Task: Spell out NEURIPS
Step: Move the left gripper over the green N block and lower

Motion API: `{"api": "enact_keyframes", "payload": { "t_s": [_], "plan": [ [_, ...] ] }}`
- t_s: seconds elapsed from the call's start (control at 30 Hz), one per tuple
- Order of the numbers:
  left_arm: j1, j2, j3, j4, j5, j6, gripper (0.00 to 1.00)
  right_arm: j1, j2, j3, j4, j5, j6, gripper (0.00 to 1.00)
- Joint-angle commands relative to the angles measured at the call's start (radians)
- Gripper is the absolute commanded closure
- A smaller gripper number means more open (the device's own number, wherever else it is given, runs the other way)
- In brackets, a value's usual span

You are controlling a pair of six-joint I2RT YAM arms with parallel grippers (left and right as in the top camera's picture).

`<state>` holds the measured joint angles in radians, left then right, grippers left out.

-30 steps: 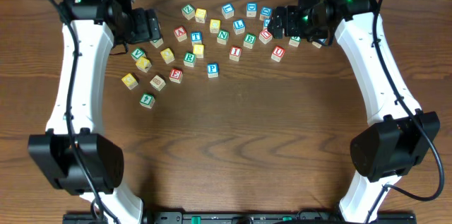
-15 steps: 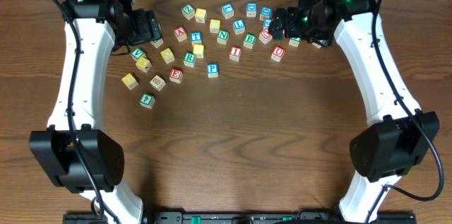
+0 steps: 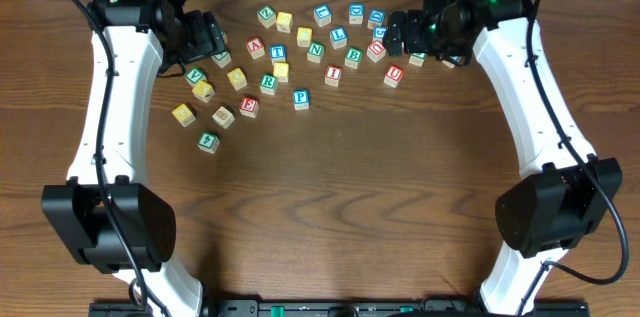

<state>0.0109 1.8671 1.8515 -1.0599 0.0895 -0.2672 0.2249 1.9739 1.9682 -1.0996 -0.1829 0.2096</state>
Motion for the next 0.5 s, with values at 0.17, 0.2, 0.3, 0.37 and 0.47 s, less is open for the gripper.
{"api": "enact_keyframes", "payload": {
  "t_s": [0.17, 0.2, 0.3, 0.37, 0.47],
  "plan": [
    [-0.029, 0.023, -0.015, 0.019, -0.031, -0.027, 0.15, 0.006, 0.008, 0.012, -0.001, 0.008, 0.014, 0.07],
    [-0.036, 0.029, -0.015, 0.02, -0.031, -0.027, 0.15, 0.006, 0.008, 0.012, -0.002, 0.008, 0.014, 0.07],
    [-0.059, 0.046, -0.015, 0.023, -0.031, -0.027, 0.15, 0.006, 0.008, 0.012, -0.002, 0.009, 0.014, 0.07],
    [-0.076, 0.061, -0.015, 0.027, -0.031, -0.03, 0.15, 0.006, 0.008, 0.012, -0.002, 0.009, 0.014, 0.07],
    [-0.107, 0.089, -0.015, 0.029, -0.03, -0.046, 0.15, 0.006, 0.008, 0.012, -0.002, 0.009, 0.014, 0.07]
  ]
}}
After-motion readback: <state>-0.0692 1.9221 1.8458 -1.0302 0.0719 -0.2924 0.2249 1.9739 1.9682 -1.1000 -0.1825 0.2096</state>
